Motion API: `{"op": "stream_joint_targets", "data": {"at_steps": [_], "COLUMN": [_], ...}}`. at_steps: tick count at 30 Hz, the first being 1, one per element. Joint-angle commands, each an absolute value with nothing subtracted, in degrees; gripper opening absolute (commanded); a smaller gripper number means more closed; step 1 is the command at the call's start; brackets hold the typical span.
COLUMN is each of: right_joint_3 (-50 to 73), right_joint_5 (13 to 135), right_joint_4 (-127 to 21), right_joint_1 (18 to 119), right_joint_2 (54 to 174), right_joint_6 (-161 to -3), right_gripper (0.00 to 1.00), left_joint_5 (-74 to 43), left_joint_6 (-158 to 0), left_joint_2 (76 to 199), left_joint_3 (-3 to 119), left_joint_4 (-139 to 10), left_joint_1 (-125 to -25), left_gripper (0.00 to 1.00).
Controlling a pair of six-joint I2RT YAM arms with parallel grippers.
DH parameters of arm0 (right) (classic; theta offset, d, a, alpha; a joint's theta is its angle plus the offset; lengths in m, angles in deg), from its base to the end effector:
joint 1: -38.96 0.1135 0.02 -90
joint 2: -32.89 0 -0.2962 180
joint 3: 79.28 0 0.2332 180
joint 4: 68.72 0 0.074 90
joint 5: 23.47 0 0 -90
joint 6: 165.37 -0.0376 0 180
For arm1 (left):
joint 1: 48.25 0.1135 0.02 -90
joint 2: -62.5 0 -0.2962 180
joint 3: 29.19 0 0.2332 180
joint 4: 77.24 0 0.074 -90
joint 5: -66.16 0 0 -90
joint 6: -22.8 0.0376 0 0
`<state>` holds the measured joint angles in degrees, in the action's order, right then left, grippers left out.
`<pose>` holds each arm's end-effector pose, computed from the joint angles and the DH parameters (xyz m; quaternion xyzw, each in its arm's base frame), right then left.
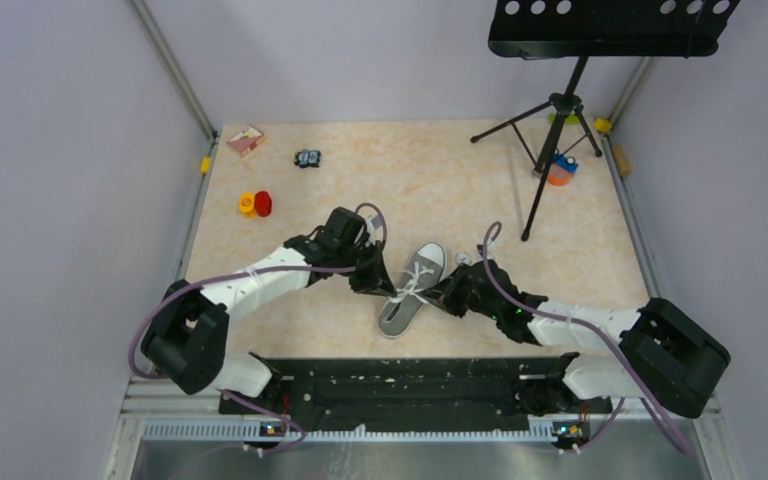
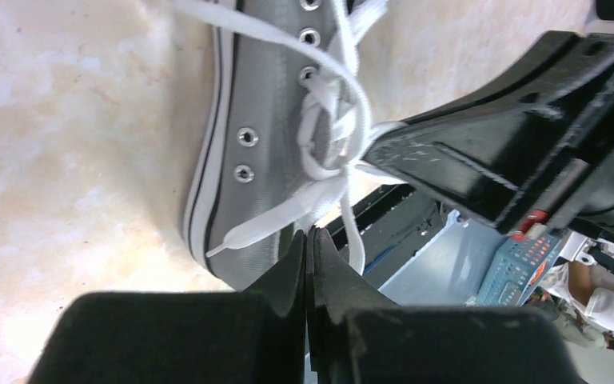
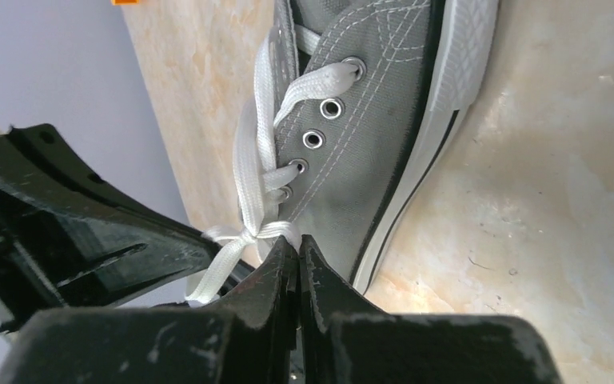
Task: Tie the shoes
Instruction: Tie the shoelace on the shoe.
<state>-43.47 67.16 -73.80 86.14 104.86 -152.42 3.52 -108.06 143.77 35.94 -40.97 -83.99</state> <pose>0.1439 0.1559 0.1999 0.2218 0.8420 0.4369 0.2258 0.2046 -0.1686 0.2563 0.0350 0.9223 -0.3697 0.1069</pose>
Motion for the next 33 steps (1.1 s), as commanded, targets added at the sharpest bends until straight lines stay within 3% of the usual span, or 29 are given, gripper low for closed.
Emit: {"op": "stream_joint_targets", "data": {"at_steps": [1, 17, 26, 33], "right_joint_3": [-44.7, -45.3, -42.4, -42.0], "right_joint_5": [63.7, 62.1, 57.8, 58.8], "right_joint_4": [-71.3, -68.8, -62.0, -60.5], "right_joint_1": [86.8, 84.4, 82.0, 79.8], "right_joint_2": [101.4, 99.6, 97.5, 96.6], "right_joint_6": [-153.4, -153.0, -145.8, -144.4], "right_gripper": [0.0, 0.0, 0.0, 0.0], "left_joint_5": [2.0, 0.2, -6.3, -6.8], "left_joint_6": [-108.7, -104.9, -101.3, -101.9], "left_joint_2": [143.7, 146.9, 147.2, 149.4], "left_joint_3": [33.2, 32.5, 48.4, 49.1], "left_joint_4": [-42.5, -39.6, -31.2, -32.2], "left_joint_1": [-83.3, -84.4, -88.8, -89.2], "left_gripper": [0.0, 0.0, 0.0, 0.0]}}
